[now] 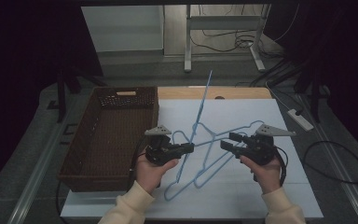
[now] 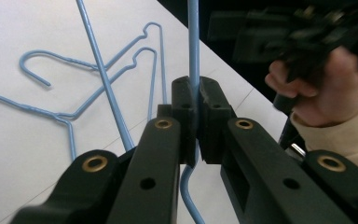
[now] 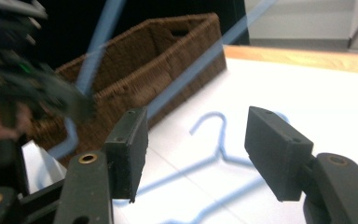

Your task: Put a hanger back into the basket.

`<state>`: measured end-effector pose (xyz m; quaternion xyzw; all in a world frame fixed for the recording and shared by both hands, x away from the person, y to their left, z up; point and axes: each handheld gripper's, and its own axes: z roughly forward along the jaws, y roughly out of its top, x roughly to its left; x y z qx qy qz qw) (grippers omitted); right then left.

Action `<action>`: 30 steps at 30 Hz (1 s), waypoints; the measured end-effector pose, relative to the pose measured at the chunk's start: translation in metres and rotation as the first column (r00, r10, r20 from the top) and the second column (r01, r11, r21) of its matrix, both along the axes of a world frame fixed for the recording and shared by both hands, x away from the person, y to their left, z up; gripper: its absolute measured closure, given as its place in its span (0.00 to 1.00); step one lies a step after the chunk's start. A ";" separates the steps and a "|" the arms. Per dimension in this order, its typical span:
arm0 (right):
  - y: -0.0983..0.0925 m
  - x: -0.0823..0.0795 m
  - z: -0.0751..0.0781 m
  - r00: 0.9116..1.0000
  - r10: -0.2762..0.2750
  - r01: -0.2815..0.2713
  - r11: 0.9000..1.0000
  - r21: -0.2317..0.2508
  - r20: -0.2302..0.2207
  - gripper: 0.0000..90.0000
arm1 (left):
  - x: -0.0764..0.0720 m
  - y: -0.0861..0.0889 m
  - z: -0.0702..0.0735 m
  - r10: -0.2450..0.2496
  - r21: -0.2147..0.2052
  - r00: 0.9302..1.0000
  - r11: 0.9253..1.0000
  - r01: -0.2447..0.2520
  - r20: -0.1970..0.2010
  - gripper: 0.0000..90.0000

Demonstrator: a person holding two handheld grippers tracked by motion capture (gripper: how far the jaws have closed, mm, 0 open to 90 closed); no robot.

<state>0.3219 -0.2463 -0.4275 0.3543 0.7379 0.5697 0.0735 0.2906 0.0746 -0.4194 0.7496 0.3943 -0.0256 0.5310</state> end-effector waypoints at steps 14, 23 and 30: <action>-0.033 -0.004 -0.036 0.999 -0.024 0.021 0.996 -0.091 -0.036 0.40 | -0.006 0.024 0.029 -0.034 0.037 0.999 0.999 0.033 0.040 0.96; -0.038 -0.007 -0.047 0.998 -0.036 0.030 0.991 -0.128 -0.044 0.39 | -0.010 0.058 0.059 -0.015 0.030 0.995 0.999 0.012 0.100 0.96; -0.039 -0.008 -0.049 0.998 -0.044 0.038 0.988 -0.151 -0.041 0.39 | -0.014 0.091 0.068 0.022 0.036 0.992 0.999 -0.027 0.126 0.96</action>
